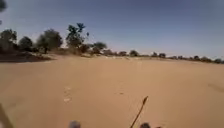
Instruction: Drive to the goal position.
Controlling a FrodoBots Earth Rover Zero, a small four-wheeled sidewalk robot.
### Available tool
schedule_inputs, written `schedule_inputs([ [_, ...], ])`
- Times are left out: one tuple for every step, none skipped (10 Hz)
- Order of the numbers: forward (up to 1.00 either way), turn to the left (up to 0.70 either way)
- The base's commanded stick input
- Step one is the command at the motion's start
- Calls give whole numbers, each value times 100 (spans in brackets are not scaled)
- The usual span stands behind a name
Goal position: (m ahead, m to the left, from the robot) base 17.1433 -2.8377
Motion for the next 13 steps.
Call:
schedule_inputs([
  [70, 0],
  [70, 0],
  [70, 0],
  [70, 0],
  [70, 0],
  [70, 0],
  [70, 0],
  [70, 0],
  [70, 0],
  [70, 0],
  [70, 0],
  [70, 0],
  [70, 0],
])
